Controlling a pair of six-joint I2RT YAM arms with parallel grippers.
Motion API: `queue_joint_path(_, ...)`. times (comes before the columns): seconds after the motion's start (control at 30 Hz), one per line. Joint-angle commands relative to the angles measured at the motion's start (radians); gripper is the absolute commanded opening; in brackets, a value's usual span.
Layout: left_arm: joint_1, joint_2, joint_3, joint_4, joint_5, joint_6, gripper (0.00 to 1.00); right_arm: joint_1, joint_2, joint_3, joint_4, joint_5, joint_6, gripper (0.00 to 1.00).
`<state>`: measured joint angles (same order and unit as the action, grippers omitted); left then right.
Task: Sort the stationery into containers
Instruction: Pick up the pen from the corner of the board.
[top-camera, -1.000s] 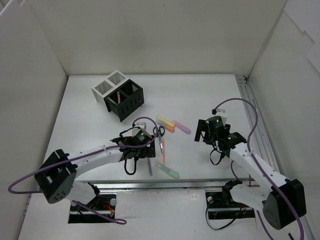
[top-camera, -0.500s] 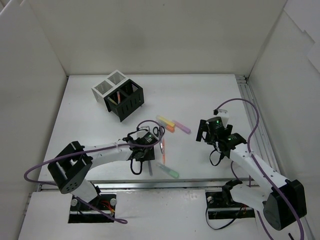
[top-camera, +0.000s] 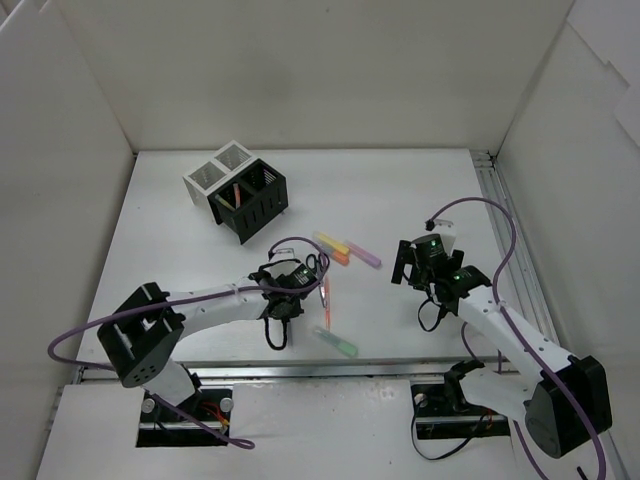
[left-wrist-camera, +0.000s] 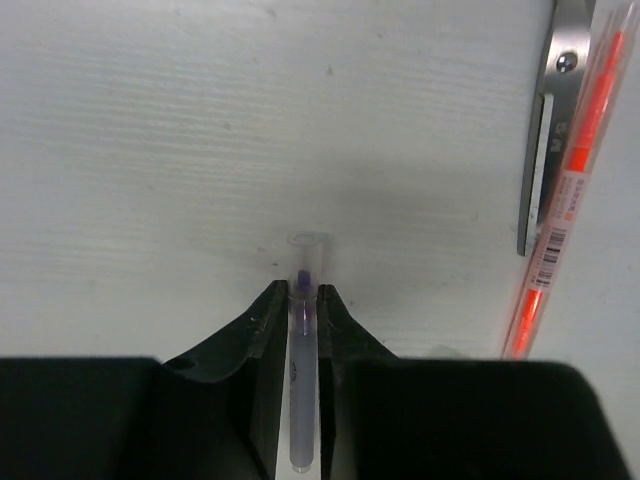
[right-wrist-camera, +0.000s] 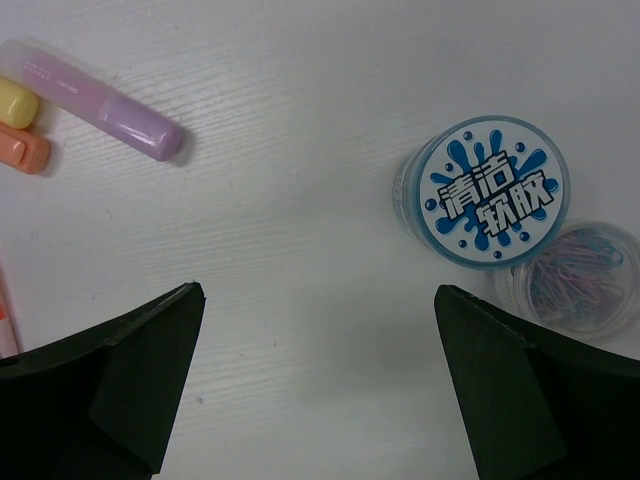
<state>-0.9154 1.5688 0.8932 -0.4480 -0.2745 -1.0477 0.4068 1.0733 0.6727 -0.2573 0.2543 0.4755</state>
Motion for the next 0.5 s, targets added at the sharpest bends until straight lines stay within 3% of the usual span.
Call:
queue_joint_path(0.0, 0.006, -0.094, 0.087, -0.063, -0.164, 0.018, 0.0, 0.001, -0.019, 0.002, 0.03, 0.023, 0.012, 0.98)
queue_joint_path(0.13, 0.073, -0.182, 0.142, -0.026, -0.325, 0.179, 0.0, 0.004, -0.044, -0.005, 0.033, 0.036, 0.0, 0.98)
queue_joint_path(0.2, 0.102, -0.245, 0.142, 0.075, -0.382, 0.256, 0.0, 0.003, -0.059, -0.012, 0.038, 0.037, -0.002, 0.98)
queue_joint_path(0.23, 0.121, -0.268, 0.133, 0.138, -0.411, 0.384, 0.0, 0.007, -0.062, -0.015, 0.05, 0.033, -0.009, 0.98)
queue_joint_path(0.33, 0.235, -0.348, 0.096, 0.506, -0.367, 0.619, 0.0, 0.006, -0.087, -0.027, 0.073, 0.03, -0.021, 0.98)
queue_joint_path(0.47, 0.407, -0.354, 0.096, 0.75, -0.266, 0.782, 0.0, 0.009, -0.096, -0.036, 0.105, 0.011, -0.034, 0.98)
